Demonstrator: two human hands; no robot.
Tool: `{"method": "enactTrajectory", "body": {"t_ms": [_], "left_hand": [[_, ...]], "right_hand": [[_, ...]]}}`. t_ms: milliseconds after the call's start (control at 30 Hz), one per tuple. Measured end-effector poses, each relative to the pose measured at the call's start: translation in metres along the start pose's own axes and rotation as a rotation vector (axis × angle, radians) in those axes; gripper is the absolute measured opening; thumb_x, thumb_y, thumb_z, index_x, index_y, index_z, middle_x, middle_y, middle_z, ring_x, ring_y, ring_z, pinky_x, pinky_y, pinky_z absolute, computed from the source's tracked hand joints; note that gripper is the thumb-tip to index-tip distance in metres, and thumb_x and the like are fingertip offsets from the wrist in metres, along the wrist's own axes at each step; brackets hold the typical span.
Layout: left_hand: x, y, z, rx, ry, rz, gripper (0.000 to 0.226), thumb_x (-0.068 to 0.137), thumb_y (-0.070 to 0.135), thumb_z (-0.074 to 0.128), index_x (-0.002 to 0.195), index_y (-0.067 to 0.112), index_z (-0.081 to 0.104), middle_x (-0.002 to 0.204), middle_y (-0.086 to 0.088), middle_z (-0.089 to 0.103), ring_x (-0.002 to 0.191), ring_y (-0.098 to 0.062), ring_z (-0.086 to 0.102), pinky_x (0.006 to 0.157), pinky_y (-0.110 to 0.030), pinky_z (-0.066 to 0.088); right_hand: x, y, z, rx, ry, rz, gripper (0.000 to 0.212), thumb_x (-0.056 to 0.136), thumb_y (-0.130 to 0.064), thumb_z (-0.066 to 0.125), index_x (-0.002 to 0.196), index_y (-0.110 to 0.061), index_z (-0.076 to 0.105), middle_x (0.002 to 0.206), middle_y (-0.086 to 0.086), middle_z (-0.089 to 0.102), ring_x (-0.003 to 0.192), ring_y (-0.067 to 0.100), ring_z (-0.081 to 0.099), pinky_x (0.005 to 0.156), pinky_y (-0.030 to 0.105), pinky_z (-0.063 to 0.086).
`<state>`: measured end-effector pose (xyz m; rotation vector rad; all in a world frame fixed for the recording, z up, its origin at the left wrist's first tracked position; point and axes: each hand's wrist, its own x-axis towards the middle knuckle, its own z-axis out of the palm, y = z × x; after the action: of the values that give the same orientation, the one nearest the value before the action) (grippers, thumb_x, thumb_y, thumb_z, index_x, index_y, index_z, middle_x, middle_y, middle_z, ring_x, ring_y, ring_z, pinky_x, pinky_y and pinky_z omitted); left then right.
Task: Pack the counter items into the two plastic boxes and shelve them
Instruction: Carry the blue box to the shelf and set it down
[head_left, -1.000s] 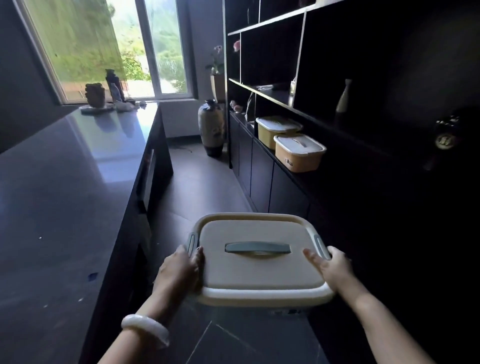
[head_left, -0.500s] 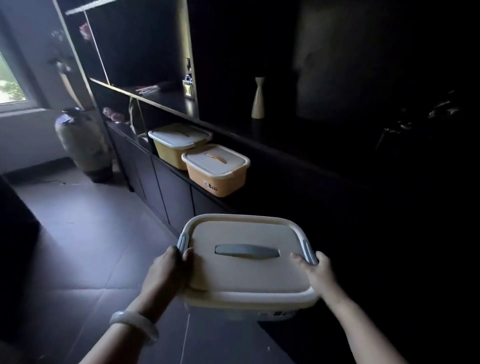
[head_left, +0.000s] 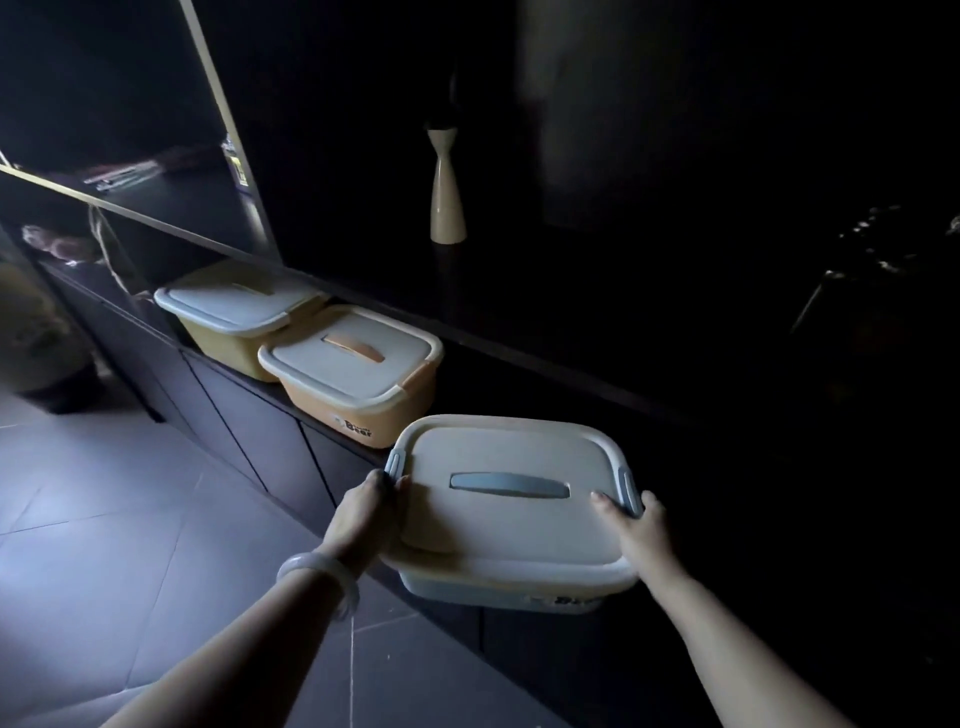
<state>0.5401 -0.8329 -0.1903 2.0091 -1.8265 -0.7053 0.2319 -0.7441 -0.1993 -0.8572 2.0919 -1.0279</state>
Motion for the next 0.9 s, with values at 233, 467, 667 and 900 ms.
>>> {"method": "enactTrajectory", "body": {"t_ms": [233,467,667,900], "left_hand": [[0.049,0.010,0.003,-0.081,-0.082,0.137,0.036,0.097,0.050,0.042,0.084,0.016,0.048,0.081,-0.005,0.061,0.079,-0.032,0.057,0.067,-0.034,0.040],[0.101,0.022,0.002,-0.085,-0.157,0.252,0.035,0.098,0.047,0.041,0.089,0.013,0.049,0.089,-0.014,0.066,0.085,-0.034,0.061,0.069,-0.034,0.039],[0.128,0.034,0.006,-0.100,-0.220,0.306,0.028,0.100,0.038,0.041,0.093,0.012,0.049,0.095,-0.019,0.064,0.085,-0.034,0.059,0.071,-0.034,0.036],[0.094,0.008,0.011,-0.623,-0.362,-0.044,0.066,0.080,0.064,0.061,0.102,0.002,0.060,0.099,-0.020,0.066,0.087,-0.033,0.066,0.074,-0.044,0.057]], "right_hand": [[0.009,-0.009,0.012,-0.110,0.135,0.066,0.079,0.081,-0.056,0.066,0.137,-0.005,0.045,0.127,0.019,0.059,0.115,0.036,0.057,0.094,0.041,0.046],[0.008,-0.025,0.030,-0.146,0.258,0.189,0.079,0.083,-0.060,0.060,0.141,-0.008,0.043,0.134,0.017,0.055,0.120,0.035,0.055,0.093,0.038,0.045],[0.004,-0.031,0.042,-0.163,0.355,0.263,0.074,0.086,-0.056,0.058,0.139,-0.006,0.043,0.133,0.019,0.055,0.119,0.037,0.055,0.092,0.040,0.045],[0.002,-0.036,0.052,-0.163,0.401,0.306,0.074,0.088,-0.055,0.056,0.141,-0.006,0.040,0.135,0.020,0.054,0.120,0.038,0.054,0.093,0.041,0.045]]}}
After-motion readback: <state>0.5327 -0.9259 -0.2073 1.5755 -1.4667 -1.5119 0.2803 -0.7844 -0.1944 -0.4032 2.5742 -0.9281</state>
